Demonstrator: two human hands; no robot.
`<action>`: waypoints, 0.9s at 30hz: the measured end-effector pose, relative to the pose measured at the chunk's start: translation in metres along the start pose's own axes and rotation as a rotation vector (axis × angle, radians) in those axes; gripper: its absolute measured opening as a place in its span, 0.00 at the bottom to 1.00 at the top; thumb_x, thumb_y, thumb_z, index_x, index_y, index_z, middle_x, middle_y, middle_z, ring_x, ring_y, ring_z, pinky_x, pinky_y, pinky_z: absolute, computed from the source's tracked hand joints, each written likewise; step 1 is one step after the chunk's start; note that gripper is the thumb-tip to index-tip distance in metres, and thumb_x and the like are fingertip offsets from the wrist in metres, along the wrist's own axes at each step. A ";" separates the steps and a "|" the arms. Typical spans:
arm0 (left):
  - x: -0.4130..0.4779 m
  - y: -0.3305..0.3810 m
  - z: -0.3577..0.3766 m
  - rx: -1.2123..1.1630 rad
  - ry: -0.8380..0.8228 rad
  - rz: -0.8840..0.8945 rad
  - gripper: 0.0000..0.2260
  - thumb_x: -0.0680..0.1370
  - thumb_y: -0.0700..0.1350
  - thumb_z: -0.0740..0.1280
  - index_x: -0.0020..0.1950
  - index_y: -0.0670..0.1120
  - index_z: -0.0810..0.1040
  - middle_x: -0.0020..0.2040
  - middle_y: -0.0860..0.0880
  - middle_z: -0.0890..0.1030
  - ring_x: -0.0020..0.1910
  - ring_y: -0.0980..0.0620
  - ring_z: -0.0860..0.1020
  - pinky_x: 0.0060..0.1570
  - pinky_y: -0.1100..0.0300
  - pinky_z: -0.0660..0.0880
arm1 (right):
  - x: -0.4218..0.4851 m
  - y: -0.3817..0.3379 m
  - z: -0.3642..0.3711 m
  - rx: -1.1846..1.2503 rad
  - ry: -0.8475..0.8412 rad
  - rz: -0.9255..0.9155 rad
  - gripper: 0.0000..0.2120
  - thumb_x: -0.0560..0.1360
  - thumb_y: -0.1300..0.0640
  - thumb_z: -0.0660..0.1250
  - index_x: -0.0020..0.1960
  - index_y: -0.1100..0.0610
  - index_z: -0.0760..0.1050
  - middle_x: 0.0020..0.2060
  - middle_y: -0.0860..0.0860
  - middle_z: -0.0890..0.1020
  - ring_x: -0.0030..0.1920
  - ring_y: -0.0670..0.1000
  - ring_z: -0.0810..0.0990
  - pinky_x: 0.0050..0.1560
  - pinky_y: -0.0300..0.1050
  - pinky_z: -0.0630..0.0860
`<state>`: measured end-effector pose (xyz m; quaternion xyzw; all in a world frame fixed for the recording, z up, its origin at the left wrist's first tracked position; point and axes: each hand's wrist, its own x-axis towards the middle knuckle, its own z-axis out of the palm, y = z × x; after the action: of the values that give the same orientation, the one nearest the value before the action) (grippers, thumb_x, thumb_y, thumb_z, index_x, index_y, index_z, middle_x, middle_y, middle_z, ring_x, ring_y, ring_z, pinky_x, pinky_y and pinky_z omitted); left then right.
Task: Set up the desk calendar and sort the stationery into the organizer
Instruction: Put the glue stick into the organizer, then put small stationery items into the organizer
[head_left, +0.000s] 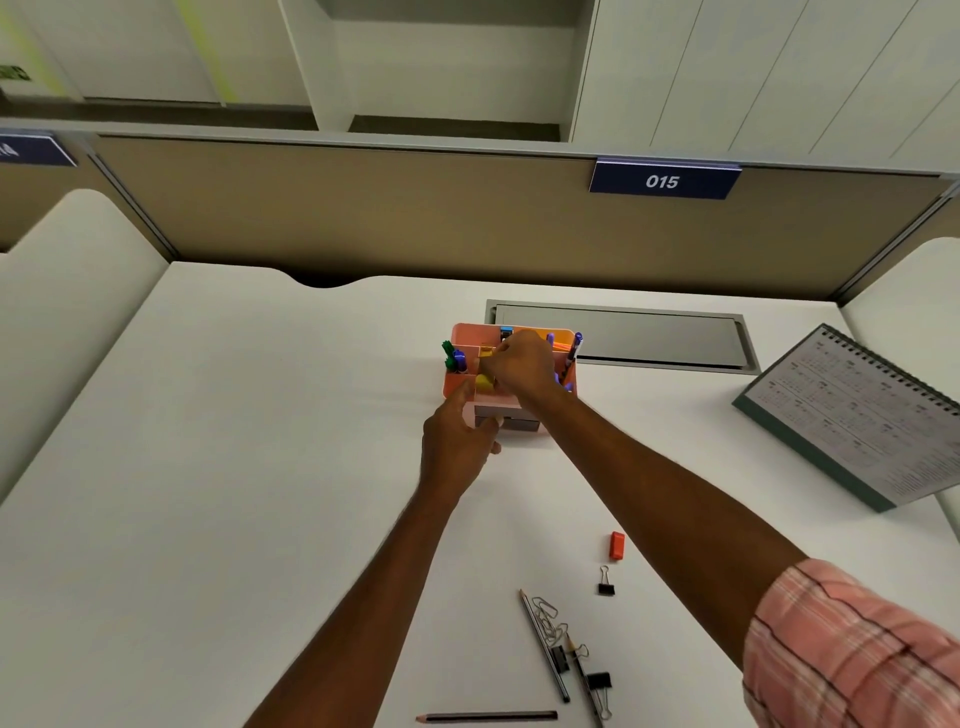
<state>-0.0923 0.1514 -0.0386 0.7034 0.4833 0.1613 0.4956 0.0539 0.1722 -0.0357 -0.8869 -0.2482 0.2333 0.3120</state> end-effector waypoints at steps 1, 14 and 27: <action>0.000 0.000 0.000 -0.003 0.007 -0.001 0.29 0.79 0.47 0.73 0.79 0.54 0.67 0.66 0.48 0.82 0.38 0.52 0.86 0.42 0.53 0.86 | 0.000 0.000 -0.001 0.003 0.004 0.001 0.20 0.76 0.46 0.74 0.57 0.61 0.81 0.47 0.54 0.83 0.43 0.50 0.79 0.38 0.36 0.68; -0.045 -0.002 0.014 -0.205 0.163 0.072 0.22 0.79 0.43 0.72 0.72 0.56 0.75 0.66 0.52 0.81 0.55 0.47 0.85 0.52 0.46 0.85 | -0.071 0.032 -0.050 0.267 -0.086 -0.068 0.06 0.77 0.55 0.75 0.51 0.57 0.84 0.46 0.51 0.85 0.45 0.51 0.84 0.46 0.43 0.83; -0.125 -0.030 0.094 -0.025 -0.312 -0.014 0.13 0.79 0.43 0.69 0.62 0.54 0.83 0.55 0.56 0.85 0.55 0.58 0.82 0.57 0.61 0.79 | -0.167 0.195 -0.083 0.078 -0.071 -0.046 0.06 0.75 0.60 0.75 0.52 0.54 0.85 0.45 0.45 0.85 0.42 0.43 0.83 0.43 0.30 0.77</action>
<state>-0.1017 -0.0035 -0.0751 0.7102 0.4034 0.0529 0.5745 0.0306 -0.0951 -0.0652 -0.8593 -0.2703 0.2670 0.3424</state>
